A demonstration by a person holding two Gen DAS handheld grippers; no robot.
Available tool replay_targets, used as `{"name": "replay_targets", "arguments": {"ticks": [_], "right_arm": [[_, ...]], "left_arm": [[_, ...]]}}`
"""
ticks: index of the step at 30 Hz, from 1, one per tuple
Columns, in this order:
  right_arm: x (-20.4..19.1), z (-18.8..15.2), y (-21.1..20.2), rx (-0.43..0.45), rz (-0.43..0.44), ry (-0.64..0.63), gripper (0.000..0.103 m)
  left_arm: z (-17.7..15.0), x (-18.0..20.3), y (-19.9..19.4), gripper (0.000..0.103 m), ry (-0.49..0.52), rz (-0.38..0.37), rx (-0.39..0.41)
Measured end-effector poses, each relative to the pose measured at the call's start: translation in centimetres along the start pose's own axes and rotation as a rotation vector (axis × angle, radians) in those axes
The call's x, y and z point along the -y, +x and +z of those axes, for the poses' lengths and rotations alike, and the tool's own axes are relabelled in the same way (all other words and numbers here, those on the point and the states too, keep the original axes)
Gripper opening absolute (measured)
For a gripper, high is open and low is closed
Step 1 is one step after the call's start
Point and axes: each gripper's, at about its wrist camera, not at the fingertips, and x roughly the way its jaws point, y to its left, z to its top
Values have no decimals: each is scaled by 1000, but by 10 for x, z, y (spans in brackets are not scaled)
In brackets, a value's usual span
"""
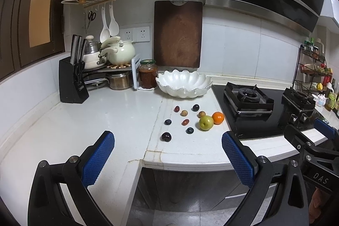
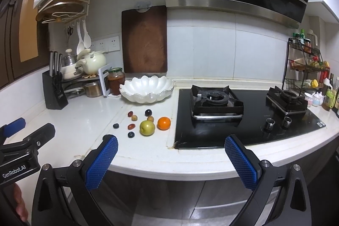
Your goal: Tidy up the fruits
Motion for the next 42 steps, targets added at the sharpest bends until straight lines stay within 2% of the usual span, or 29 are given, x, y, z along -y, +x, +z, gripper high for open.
{"name": "replay_targets", "arguments": {"ticks": [42], "right_arm": [[2,3,0,9,16,14,102]], "left_arm": [[7,1,-6,103,1,0,21]]}}
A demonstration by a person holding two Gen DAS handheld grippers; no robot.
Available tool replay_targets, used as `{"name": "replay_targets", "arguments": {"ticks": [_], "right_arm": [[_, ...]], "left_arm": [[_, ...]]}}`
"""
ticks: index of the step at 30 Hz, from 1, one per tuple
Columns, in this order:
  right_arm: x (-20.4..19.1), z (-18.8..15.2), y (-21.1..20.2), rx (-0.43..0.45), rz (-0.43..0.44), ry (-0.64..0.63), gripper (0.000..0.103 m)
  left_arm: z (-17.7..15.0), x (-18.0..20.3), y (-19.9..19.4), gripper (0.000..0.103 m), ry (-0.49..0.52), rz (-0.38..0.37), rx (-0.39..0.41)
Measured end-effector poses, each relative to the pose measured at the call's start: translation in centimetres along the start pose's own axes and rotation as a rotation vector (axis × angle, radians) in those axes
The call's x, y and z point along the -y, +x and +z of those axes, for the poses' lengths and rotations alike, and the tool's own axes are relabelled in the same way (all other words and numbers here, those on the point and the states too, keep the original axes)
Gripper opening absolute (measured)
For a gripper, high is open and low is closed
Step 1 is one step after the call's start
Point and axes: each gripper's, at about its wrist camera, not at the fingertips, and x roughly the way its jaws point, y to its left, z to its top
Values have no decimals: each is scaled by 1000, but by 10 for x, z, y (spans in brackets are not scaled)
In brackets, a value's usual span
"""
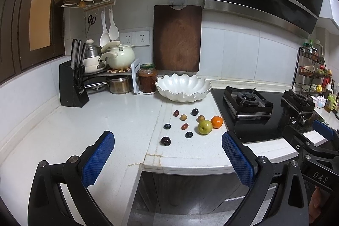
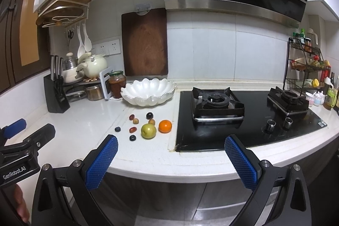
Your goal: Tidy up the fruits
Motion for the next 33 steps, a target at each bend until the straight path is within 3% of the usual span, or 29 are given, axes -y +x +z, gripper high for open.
{"name": "replay_targets", "arguments": {"ticks": [16,33], "right_arm": [[-4,1,14,-32,13,-5,102],[-17,-1,88,-118,69,-14,102]], "left_arm": [[1,0,12,103,2,18,-17],[-2,-4,83,103,32,38,-125]]}}
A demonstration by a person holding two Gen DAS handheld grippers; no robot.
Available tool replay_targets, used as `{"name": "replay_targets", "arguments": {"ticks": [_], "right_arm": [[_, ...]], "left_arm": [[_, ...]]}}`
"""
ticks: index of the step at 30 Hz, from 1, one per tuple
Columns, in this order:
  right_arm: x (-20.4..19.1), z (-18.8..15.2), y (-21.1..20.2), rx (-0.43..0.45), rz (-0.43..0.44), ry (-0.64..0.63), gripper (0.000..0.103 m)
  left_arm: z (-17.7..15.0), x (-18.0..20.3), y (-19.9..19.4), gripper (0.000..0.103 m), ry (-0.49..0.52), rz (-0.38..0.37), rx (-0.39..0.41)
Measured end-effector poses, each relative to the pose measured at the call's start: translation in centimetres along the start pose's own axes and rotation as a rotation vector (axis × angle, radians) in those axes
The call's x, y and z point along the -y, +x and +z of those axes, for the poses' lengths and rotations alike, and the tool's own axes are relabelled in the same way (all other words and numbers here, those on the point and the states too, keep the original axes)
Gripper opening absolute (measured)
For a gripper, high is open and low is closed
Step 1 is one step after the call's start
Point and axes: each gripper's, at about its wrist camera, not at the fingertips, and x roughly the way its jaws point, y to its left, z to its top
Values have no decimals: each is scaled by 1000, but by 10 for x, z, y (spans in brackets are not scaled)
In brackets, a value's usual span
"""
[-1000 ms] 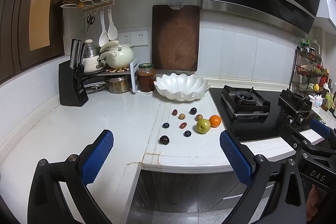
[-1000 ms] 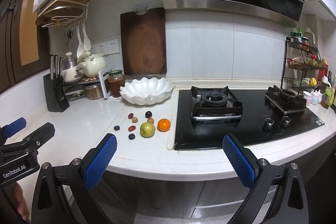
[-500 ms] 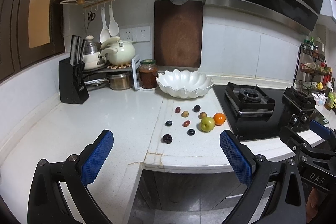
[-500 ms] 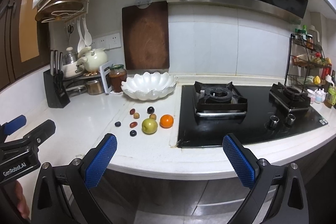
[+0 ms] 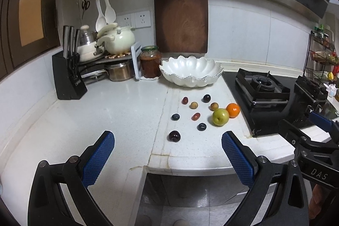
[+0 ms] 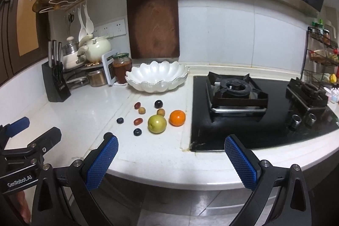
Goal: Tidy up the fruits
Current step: 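Move the right tool to the green fruit while the left tool approaches the dark plum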
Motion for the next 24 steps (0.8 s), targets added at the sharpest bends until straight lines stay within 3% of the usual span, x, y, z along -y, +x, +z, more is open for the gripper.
{"name": "replay_targets", "arguments": {"ticks": [15,24], "right_arm": [[-10,10,85,-93,40,-4,96],[-14,8,137,-172,64,18,91]], "left_arm": [[4,-7,79,94,-65,-29,-112],[-3,-3,127,87,-51,-29,-209]]}}
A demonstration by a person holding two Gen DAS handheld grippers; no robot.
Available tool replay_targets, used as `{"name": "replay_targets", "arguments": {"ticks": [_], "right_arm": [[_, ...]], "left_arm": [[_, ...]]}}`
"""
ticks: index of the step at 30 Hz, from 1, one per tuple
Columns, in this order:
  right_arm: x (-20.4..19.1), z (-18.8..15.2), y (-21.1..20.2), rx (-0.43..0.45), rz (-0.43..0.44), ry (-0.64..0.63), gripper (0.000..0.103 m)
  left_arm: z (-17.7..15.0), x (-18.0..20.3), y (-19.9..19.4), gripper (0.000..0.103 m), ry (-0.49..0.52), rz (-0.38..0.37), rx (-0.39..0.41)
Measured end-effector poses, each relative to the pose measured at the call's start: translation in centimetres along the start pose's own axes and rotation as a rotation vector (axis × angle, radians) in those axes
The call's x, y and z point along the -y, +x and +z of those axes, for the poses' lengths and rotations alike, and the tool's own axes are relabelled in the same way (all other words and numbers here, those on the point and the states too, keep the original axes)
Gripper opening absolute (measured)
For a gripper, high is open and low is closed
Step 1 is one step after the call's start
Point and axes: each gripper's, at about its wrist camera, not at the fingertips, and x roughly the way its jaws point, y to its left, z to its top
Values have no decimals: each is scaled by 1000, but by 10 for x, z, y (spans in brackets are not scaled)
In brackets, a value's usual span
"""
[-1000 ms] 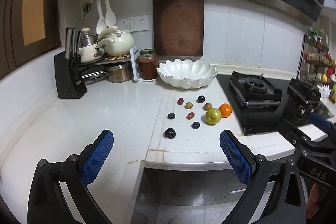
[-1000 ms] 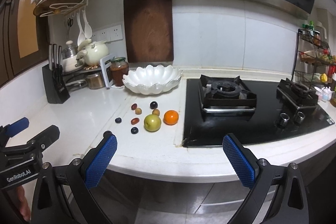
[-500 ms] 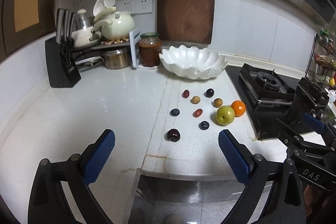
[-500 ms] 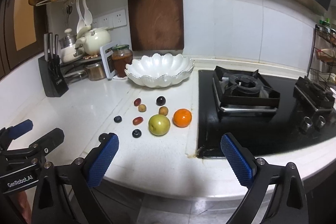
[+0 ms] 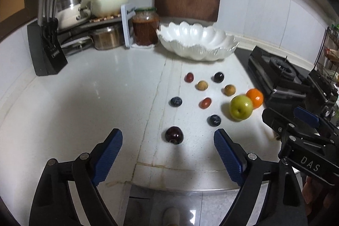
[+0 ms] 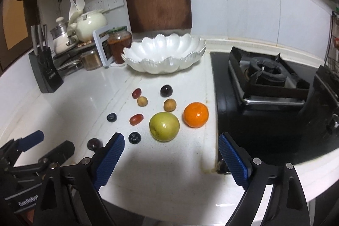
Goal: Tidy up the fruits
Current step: 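Move the right tool to the green fruit while the left tool approaches the dark plum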
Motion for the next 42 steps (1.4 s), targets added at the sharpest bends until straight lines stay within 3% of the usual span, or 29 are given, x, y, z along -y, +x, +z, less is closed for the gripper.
{"name": "replay_targets", "arguments": {"ticks": [8,19,33,39,42], "right_arm": [[-1,0,41,-64,12,16,86],[4,5,77,-89,12,62,80],[2,3,94,-119,25,63,65],[0,3,97,-126,49,57,52],[-5,3,97,-125,38,38,51]], "left_arm": [[-5,-4,40,81,-14,-7,-89],[-6,2,71,71,2,-32,-149],[-6,-1,79,40,-7,-45,-158],[-4,-2,80,30,-15,-87,-167],[-4,-3,80,29,-13,-101,-168]]}}
